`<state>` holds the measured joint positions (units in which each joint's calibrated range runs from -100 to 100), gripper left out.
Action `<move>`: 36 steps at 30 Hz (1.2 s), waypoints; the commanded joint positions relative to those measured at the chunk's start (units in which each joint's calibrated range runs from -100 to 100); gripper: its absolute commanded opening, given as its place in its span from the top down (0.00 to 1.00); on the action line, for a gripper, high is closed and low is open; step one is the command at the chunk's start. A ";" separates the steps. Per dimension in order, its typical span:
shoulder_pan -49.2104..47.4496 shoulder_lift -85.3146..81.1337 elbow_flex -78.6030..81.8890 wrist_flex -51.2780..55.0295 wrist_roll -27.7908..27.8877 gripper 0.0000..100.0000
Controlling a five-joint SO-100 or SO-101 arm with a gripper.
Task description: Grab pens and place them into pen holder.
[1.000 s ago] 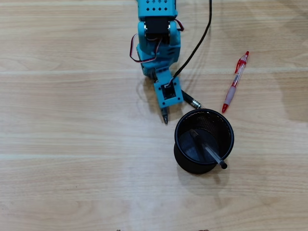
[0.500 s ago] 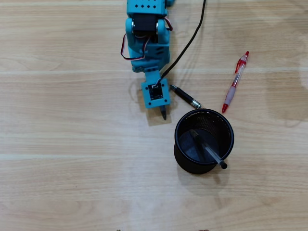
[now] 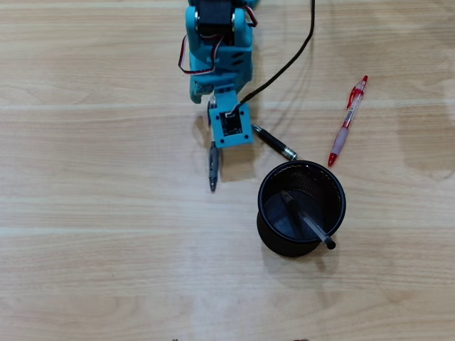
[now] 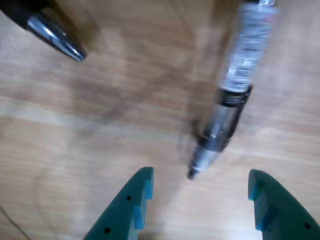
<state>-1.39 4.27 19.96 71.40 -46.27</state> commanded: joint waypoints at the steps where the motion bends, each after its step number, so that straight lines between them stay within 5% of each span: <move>1: -0.46 -2.58 0.27 -0.54 -0.20 0.78; 15: -1.75 0.63 -3.08 -17.56 -0.20 0.79; 26: 2.44 15.17 -11.50 -17.30 -0.25 0.87; 30: 3.41 15.76 -12.59 -17.21 -0.25 0.99; 36: 3.49 9.08 -12.50 -17.13 -0.25 0.98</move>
<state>1.48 18.41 8.46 54.09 -46.27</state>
